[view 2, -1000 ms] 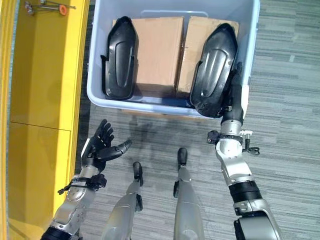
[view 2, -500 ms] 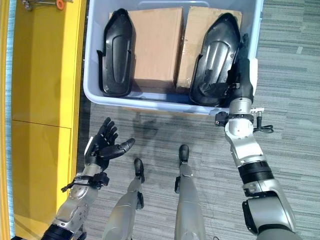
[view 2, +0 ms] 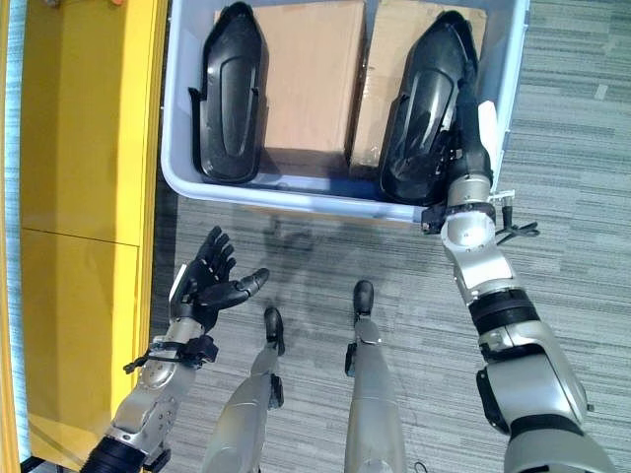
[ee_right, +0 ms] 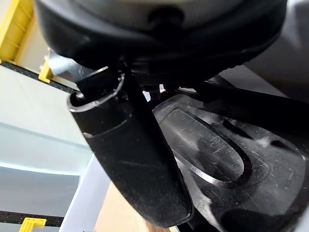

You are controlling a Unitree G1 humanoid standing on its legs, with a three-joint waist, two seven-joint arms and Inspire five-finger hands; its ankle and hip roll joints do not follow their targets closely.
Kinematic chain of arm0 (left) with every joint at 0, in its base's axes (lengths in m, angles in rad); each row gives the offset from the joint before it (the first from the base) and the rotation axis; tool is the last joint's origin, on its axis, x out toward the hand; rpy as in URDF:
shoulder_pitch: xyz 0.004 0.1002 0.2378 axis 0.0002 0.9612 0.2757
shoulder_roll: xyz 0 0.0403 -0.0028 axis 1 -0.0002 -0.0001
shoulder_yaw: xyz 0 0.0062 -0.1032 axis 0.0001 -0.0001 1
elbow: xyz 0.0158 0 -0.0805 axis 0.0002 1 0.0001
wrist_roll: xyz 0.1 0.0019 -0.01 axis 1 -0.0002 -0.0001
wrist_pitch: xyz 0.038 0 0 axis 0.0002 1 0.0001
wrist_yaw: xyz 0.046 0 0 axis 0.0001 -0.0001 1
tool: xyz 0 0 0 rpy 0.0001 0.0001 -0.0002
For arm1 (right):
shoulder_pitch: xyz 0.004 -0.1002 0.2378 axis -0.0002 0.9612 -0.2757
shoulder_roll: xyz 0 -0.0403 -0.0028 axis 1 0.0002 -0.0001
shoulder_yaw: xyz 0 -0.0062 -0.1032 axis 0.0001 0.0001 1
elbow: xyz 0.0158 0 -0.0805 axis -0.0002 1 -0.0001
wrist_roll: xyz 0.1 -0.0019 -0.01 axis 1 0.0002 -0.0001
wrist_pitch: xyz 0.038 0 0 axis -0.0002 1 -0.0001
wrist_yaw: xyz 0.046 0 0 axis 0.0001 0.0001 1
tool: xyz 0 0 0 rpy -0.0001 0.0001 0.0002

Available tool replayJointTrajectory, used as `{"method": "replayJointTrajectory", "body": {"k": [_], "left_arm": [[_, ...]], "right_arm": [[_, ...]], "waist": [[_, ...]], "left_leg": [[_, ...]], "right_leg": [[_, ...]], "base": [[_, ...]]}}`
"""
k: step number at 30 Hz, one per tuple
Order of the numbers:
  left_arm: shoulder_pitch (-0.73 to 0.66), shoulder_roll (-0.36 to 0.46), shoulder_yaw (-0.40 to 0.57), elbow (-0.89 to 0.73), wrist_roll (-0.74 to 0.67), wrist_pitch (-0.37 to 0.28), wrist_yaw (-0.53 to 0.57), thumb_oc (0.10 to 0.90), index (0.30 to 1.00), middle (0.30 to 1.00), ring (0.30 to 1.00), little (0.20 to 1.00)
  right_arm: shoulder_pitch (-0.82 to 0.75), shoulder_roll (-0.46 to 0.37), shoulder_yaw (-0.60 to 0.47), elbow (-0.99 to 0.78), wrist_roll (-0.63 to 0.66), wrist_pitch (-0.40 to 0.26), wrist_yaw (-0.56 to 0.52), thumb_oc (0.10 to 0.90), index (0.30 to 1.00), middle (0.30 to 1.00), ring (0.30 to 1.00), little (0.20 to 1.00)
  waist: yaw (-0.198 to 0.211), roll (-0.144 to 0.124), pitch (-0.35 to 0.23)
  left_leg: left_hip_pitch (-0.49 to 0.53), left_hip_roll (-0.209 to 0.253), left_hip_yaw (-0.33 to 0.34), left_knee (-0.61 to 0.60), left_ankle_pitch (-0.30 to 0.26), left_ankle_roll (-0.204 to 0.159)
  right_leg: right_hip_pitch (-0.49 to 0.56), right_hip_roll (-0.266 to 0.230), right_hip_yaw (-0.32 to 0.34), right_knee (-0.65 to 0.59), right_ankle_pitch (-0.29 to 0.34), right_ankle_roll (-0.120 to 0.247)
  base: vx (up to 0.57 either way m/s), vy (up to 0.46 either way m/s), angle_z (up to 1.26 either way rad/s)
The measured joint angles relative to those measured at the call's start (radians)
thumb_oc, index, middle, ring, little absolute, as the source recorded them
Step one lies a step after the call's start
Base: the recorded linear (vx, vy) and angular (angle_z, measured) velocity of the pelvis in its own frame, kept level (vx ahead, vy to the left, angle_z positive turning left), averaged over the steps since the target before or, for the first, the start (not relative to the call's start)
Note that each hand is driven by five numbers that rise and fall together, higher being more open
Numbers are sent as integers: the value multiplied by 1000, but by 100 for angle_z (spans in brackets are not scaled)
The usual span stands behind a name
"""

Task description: Move parts from the plastic box to the shelf.

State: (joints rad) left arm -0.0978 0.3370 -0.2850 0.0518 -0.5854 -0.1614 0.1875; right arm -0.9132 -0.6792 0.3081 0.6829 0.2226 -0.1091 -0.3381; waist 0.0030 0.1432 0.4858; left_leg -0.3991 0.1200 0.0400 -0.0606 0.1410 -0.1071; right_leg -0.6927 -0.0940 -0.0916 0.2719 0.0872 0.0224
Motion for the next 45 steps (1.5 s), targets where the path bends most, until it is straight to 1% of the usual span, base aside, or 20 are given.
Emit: {"method": "replayJointTrajectory", "body": {"k": [3,6,7,8,9,12,16,20,22,27,32,39,45], "left_arm": [[-3,0,-8,0,0,-5,1,900,1000,1000,1000,1000],[-5,0,-9,1,0,-12,1,900,1000,1000,1000,1000],[-5,0,-10,4,0,-13,2,900,1000,1000,1000,1000],[-6,0,-13,9,0,-13,2,900,1000,1000,1000,1000],[-6,0,-15,11,0,-13,2,900,1000,1000,1000,1000],[-14,0,-22,16,0,-17,1,900,1000,1000,1000,1000],[-16,0,-28,16,-1,-21,0,900,1000,1000,1000,1000],[-16,0,-31,16,-1,-23,1,900,1000,1000,1000,1000],[-15,0,-38,17,-2,-22,0,900,1000,1000,1000,1000],[-21,-5,-47,16,-2,-28,-2,900,1000,1000,1000,1000],[-21,-6,-47,16,-37,-34,-2,900,1000,1000,1000,1000],[-21,-6,-46,16,-38,-35,-2,900,1000,1000,1000,1000],[-17,-5,-46,16,-39,-36,-2,900,1000,1000,1000,1000]], "right_arm": [[-44,6,20,64,20,6,12,900,1000,1000,1000,1000],[-72,6,45,112,27,10,27,900,1000,1000,1000,1000],[-76,9,51,134,35,-1,29,900,1000,1000,1000,1000],[-82,13,51,158,36,-17,32,900,1000,1000,1000,1000],[-91,12,54,168,36,-19,38,900,1000,1000,1000,1000],[-145,10,80,240,37,-19,50,900,1000,1000,1000,1000],[-204,0,94,312,37,-16,73,900,1000,1000,1000,1000],[-233,-14,113,311,36,-16,78,900,1000,1000,1000,1000],[-248,-16,130,317,37,-16,84,900,1000,1000,1000,1000],[-293,-34,152,345,58,-15,92,900,1000,1000,1000,1000],[-311,-40,166,351,75,-5,98,900,1000,1000,1000,1000],[-342,-44,174,376,117,5,109,900,1000,1000,1000,1000],[-390,-65,198,425,135,7,113,900,1000,1000,1000,1000]], "waist": [[5,0,0],[10,0,0],[22,1,0],[23,1,0],[21,1,0],[24,1,1],[28,5,1],[32,5,1],[31,12,1],[30,52,0],[33,54,-1],[39,55,-1],[66,60,-1]], "left_leg": [[-12,-2,-16,0,4,-4],[-30,-3,-19,0,9,-6],[-38,-1,-19,0,12,-8],[-37,-1,-19,0,12,-7],[-35,-2,-21,0,13,-8],[-35,-2,-25,0,17,-11],[-46,-3,-44,0,26,-14],[-67,-2,-49,-1,27,-12],[-69,2,-50,-1,29,-10],[-69,2,-58,0,33,-16],[-70,1,-65,0,36,-21],[-70,1,-70,0,44,-32],[-75,0,-73,0,43,-30]], "right_leg": [[-18,-5,-4,28,-18,-4],[-40,-8,-8,43,-23,-5],[-51,-10,-13,48,-23,-6],[-52,-11,-13,53,-24,-7],[-52,-12,-13,58,-27,-8],[-55,-15,-16,68,-32,-7],[-73,-21,-25,100,-44,-19],[-105,-23,-26,133,-53,-30],[-110,-22,-28,140,-55,-33],[-111,-23,-32,146,-57,-36],[-111,-25,-37,150,-60,-40],[-111,-27,-41,157,-64,-45],[-127,-32,-44,176,-76,-50]], "base": [[-7,-2,12],[-1,0,6],[0,0,0],[0,0,0],[-2,7,4],[-4,1,4],[-4,5,12],[1,9,6],[0,0,0],[0,2,1],[1,11,3],[1,1,0],[2,7,2]]}}
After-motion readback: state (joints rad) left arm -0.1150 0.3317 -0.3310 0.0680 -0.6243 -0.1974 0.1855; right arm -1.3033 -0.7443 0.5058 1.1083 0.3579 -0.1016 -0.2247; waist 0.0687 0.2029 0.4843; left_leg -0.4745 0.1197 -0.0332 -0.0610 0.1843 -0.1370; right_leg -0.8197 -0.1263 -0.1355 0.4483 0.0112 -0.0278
